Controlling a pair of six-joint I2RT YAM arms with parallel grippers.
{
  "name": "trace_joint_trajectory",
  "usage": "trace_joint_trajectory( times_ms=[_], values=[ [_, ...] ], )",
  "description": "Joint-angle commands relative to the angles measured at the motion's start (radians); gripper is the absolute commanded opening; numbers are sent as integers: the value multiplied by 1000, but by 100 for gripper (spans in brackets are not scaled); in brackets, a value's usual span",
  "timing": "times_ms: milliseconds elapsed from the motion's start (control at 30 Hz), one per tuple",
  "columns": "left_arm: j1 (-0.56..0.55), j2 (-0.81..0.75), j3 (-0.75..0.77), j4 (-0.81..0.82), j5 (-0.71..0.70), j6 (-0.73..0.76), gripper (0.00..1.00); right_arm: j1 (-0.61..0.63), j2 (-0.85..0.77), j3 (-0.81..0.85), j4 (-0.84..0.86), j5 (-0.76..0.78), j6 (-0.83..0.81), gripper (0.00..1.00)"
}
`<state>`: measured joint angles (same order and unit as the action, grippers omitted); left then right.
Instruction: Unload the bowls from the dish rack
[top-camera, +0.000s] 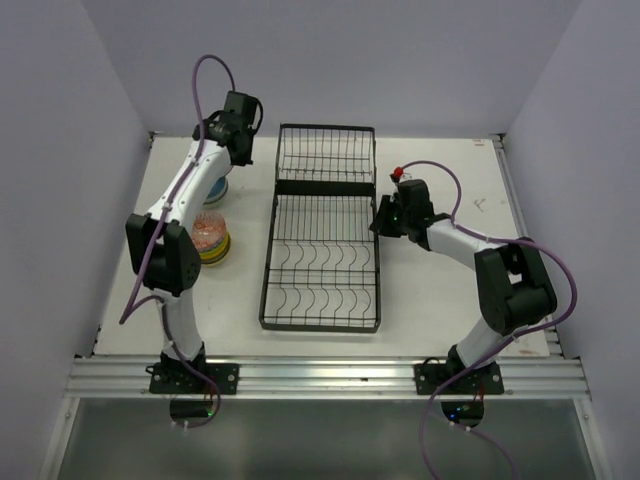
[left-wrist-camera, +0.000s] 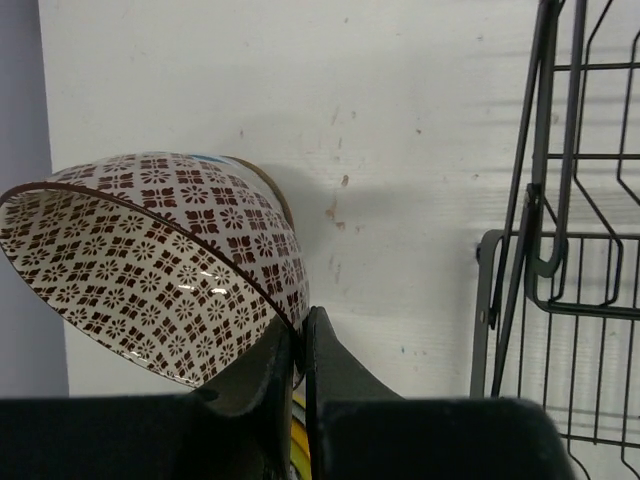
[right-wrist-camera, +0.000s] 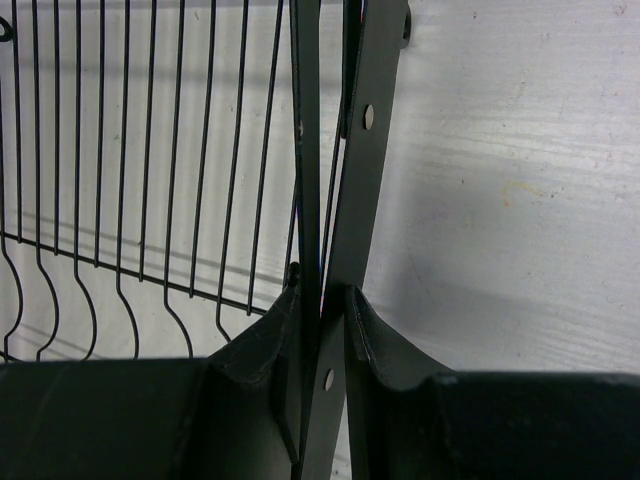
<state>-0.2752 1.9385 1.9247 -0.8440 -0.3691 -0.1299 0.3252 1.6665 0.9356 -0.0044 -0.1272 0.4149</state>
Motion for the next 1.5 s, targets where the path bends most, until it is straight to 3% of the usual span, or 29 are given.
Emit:
trace_joint_trajectory(
  times_ms=[0, 133, 433, 767, 1233, 1433, 1467],
  values=[
    [13, 43, 189, -111, -120, 84, 0, -9, 50, -50, -88, 1, -5, 0],
    [48, 108, 249, -142, -139, 102, 0, -9, 58, -46, -88, -2, -5, 0],
    [125, 174, 215, -124, -83, 115, 0, -11, 70, -43, -88, -3, -7, 0],
    [139, 232, 223, -116, -4, 118, 0, -11, 91, -35, -88, -6, -5, 0],
    [139, 171, 77, -83, -21, 113, 0, -9, 111, -26, -86, -2, -2, 0],
    [137, 154, 85, -83, -17, 108, 0, -11, 108, -27, -88, 3, -4, 0],
    [137, 154, 88, -84, -17, 104, 7, -9, 110, -29, -88, 6, -5, 0]
  ],
)
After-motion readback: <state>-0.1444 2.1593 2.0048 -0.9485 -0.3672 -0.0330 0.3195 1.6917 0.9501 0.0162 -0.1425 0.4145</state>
